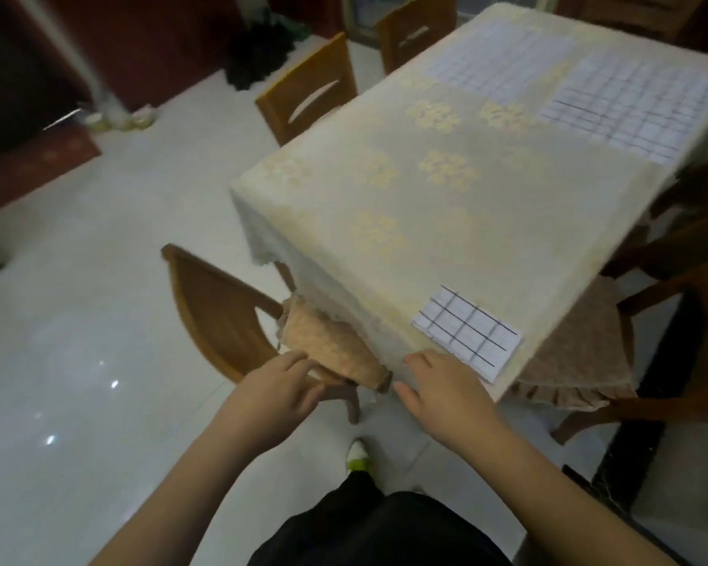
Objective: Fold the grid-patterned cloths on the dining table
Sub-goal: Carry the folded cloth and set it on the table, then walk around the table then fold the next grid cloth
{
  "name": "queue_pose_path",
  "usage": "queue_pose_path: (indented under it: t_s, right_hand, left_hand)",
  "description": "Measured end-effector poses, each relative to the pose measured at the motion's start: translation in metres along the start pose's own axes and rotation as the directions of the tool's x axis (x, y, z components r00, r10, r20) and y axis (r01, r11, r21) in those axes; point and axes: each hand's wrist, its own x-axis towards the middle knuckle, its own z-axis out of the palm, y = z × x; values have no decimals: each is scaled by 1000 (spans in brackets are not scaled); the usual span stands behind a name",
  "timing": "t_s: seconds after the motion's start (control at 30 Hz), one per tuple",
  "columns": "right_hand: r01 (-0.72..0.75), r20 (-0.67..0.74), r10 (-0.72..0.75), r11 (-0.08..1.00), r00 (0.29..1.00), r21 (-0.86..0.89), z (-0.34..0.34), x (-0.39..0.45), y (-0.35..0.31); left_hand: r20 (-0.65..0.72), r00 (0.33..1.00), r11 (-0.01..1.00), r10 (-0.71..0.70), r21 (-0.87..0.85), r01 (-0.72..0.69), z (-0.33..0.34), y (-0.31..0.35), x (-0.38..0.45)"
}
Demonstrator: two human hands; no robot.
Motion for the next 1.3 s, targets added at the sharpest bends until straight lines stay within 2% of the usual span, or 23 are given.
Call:
queue_pose_path:
  t_s: [0.07, 0.13, 0.3, 0.43, 0.57, 0.73, 0.93, 1.1, 1.3]
  right_hand:
    - [77, 4, -77, 997, 997, -3, 1, 4, -22]
    - [152, 5, -151, 988, 988, -14, 0, 8, -46]
    - [323, -25, -324, 946, 946, -10, -6, 9, -115]
    - [424, -9, -424, 905, 906, -26, 7, 9, -171]
    - [511, 71, -507, 856, 859, -76, 42, 14, -239]
    - [554, 146, -535, 816, 832, -165, 77, 13, -326]
    - [592, 169, -568, 775, 806, -221, 106, 18, -406]
    - [561, 154, -540, 798, 828, -219, 110, 31, -435]
    - [523, 155, -499, 818, 852, -241, 104, 73, -439]
  left_hand:
    - [-76, 996, 999, -41, -17, 40, 5, -11, -26]
    - [-132, 981, 990, -141, -31, 138, 10, -23, -50]
    - [-223, 895, 921, -387, -38, 389, 20, -60, -105]
    - [-260, 841, 879, -475, -97, 467, 37, -90, -141]
    - [-292, 782, 834, -550, -152, 530, 56, -135, -186]
    - [-325, 755, 819, -569, -140, 557, 67, -201, -234]
    - [-405, 736, 829, -542, -117, 546, 65, -266, -260]
    - [-463, 715, 837, -523, -122, 533, 59, -301, -263]
    - [-487, 712, 852, -506, -151, 502, 48, -332, -234]
